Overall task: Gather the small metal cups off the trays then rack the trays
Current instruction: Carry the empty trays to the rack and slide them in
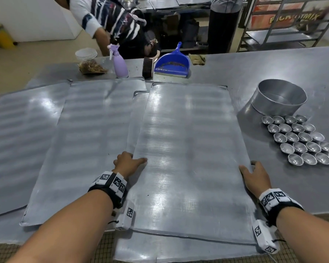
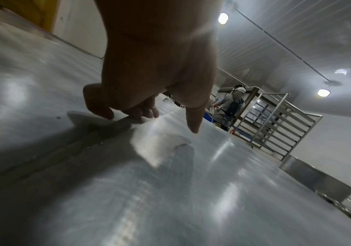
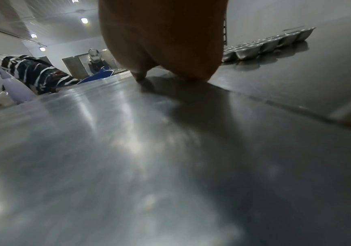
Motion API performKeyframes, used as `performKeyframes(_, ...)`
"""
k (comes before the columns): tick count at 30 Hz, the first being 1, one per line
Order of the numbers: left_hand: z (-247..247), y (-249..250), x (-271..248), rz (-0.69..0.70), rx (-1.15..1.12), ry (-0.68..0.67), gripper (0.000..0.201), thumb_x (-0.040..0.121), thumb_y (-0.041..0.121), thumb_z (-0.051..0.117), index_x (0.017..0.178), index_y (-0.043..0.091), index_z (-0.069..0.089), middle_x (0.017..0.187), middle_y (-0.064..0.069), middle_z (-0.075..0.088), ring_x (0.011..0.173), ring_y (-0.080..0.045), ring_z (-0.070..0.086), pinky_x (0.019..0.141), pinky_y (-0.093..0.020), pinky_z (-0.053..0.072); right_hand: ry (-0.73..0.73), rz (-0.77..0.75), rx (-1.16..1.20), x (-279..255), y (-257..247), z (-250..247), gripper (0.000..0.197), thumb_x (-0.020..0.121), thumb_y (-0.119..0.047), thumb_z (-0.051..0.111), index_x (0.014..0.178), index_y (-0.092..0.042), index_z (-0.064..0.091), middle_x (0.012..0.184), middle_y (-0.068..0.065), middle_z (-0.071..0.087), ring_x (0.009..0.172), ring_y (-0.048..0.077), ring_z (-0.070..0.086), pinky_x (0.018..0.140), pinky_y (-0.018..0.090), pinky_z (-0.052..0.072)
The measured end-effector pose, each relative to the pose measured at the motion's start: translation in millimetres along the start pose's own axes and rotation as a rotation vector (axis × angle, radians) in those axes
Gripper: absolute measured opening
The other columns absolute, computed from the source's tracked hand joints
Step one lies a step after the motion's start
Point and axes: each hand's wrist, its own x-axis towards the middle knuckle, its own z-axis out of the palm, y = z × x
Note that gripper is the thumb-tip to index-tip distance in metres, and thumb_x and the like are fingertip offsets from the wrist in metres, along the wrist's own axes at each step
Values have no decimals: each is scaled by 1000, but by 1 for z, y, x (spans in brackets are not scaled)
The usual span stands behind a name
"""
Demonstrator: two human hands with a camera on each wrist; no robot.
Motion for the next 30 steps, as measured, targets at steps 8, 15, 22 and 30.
performKeyframes(8,-17,5,-15,-18,-225,6,41,81,33,81,97,5,56,98,-8,62,95,-26,58,86,-33,44,10,-48,93,-7,-15,6,46,92,-34,66,128,-10,50,124,15,64,109,32,61,85,32,43)
performKeyframes(15,-28,-28,-25,1,-338,137,30,71,12,85,94,7,67,89,-12,73,90,-32,71,87,-42,56,-124,-122,75,-13,-55,23,49,96,-34,61,137,-12,45,134,12,58,119,30,57,88,25,37)
performKeyframes(22,-23,-30,-40,57,-316,143,26,77,2,78,98,0,64,83,-8,70,76,-22,67,58,-22,47,-184,-93,-25,-4,-39,27,55,96,-36,60,142,-12,43,143,12,52,128,34,52,104,37,40)
performKeyframes(30,-15,-16,-21,30,-250,56,64,52,39,78,108,11,68,105,-8,71,91,-26,70,79,-32,56,-179,-92,-64,20,-29,14,49,95,-30,61,137,-8,49,136,14,58,122,34,55,99,35,41)
